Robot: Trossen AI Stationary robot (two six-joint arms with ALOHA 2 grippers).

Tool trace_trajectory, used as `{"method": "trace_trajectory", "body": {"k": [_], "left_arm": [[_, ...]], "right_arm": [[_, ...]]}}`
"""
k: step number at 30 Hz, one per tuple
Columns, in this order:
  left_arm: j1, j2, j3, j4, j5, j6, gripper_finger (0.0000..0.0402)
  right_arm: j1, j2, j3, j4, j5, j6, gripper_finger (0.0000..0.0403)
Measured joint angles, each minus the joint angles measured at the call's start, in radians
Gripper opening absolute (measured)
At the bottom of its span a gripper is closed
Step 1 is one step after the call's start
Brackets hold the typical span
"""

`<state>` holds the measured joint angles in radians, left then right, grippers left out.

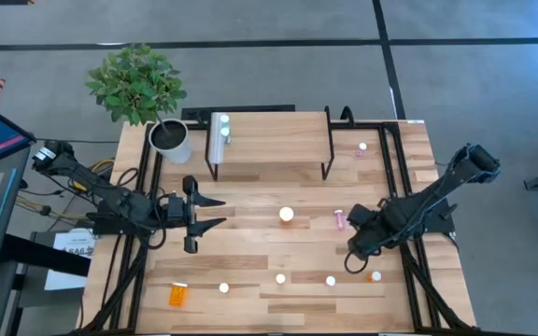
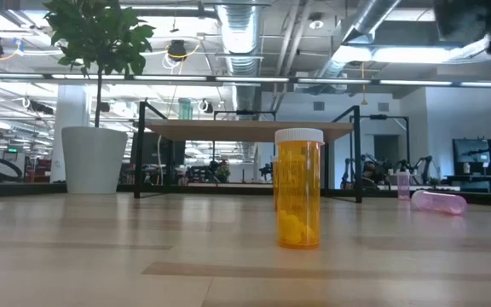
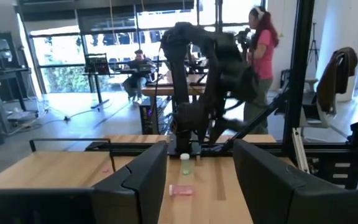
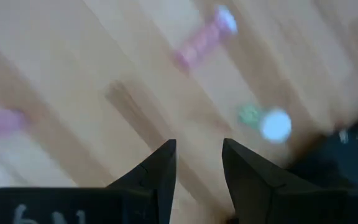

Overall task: Pick and place medicine bottles onto shelf by color
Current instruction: Put the blue pill bottle on the shelf aligned with the other blue pill bottles

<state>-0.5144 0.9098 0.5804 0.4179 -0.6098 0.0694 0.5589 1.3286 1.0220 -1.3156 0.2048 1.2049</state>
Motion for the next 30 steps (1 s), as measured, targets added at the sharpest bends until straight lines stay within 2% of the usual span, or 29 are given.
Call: {"method": "trace_trajectory", "body": {"k": [5, 9, 14, 18, 22, 30], "left_arm": [[0.001, 0.000, 0.000, 0.023, 0.000, 0.003, 0.0174], [0.005, 0.000, 0.000, 0.049, 0.000, 0.023, 0.0174], [0.024, 0.003, 0.000, 0.040, 0.001, 0.020, 0.0174], [0.029, 0.010, 0.001, 0.028, 0.007, 0.016, 0.0174], [0.029, 0.009, 0.001, 0.010, 0.011, 0.014, 0.0174], [0.029, 0.009, 0.001, 0.002, 0.022, -0.011, 0.0174]], "right_arm": [[-0.022, -0.037, -0.127, -0.004, -0.002, 0.005, 0.0147], [-0.051, -0.101, -0.192, 0.067, -0.005, 0.010, 0.0135], [-0.077, -0.218, -0.205, 0.079, 0.010, 0.014, 0.0131], [-0.086, -0.344, -0.208, 0.082, 0.109, 0.048, 0.0137], [-0.086, -0.458, -0.247, 0.103, 0.134, 0.061, 0.0143], [-0.086, -0.518, -0.340, 0.120, 0.135, 0.141, 0.0156]]}}
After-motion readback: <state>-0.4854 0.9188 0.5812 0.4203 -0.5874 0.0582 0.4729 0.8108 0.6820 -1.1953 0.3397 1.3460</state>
